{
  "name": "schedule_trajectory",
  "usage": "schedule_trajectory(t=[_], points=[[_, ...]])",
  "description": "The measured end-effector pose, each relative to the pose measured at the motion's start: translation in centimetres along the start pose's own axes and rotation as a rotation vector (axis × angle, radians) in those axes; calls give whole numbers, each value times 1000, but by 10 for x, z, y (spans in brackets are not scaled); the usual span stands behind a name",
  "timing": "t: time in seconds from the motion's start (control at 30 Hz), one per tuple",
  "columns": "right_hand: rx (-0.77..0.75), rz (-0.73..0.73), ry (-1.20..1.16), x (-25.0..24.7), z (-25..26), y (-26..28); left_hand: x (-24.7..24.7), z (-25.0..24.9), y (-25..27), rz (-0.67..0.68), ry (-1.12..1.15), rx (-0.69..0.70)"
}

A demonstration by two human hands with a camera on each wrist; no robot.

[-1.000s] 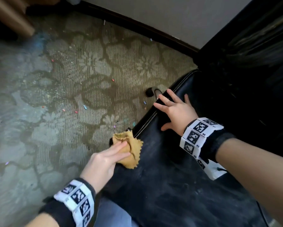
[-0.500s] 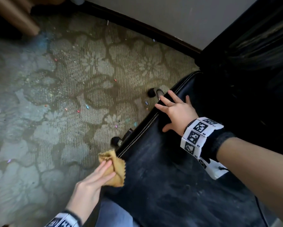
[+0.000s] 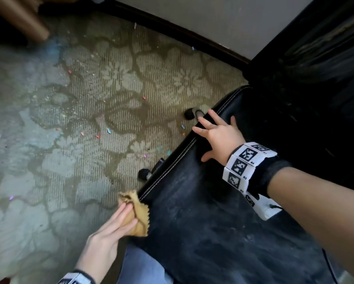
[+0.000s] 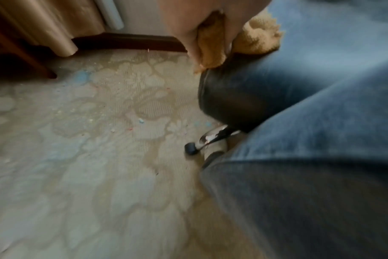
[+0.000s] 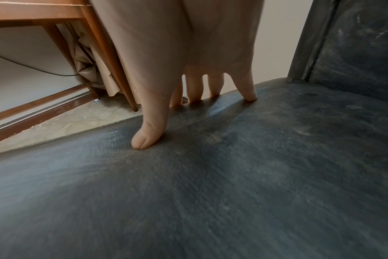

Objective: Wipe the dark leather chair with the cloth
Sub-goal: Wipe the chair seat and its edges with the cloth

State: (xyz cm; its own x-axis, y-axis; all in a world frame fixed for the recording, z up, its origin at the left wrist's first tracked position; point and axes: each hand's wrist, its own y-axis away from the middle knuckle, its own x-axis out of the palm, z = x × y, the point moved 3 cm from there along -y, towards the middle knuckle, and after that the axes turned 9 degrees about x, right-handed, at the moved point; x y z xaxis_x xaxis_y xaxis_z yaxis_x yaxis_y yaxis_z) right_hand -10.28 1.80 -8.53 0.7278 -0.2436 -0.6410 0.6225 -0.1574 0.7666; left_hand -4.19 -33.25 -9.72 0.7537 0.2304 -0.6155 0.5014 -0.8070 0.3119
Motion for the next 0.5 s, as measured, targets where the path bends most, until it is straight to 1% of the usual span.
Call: schedule_trajectory(t=[0.07,0.1,0.13,0.2,0.23,0.27,0.3,0.33,0.37,0.4,0.47,0.5], points=[[6,14,9,-1,0,0,-4,16,23,82,-5,-36],[10,19,12,-2,0,-1,-8,21,27,85,9,-75],[13,23,15,-1,1,-1,-15,25,26,37,35,-136],[14,25,14,-1,1,-1,-28,21,6,-134,59,-204],[17,24,11,0,1,-2,-37,11,-15,-218,49,-193],[21,21,8,0,1,-1,-41,-1,-36,-262,17,-142],[21,15,7,0,1,-1,-38,-11,-51,-265,4,-46],[20,13,10,-1,1,0,-28,-19,-59,-211,14,26],[15,20,15,-1,1,1,-17,-25,-61,-126,57,84],[7,27,15,-2,2,2,-7,-28,-54,-71,59,114],[9,21,2,-4,2,2,0,-25,-39,-40,8,127],[14,22,0,-4,2,3,0,-21,-31,-3,11,121]])
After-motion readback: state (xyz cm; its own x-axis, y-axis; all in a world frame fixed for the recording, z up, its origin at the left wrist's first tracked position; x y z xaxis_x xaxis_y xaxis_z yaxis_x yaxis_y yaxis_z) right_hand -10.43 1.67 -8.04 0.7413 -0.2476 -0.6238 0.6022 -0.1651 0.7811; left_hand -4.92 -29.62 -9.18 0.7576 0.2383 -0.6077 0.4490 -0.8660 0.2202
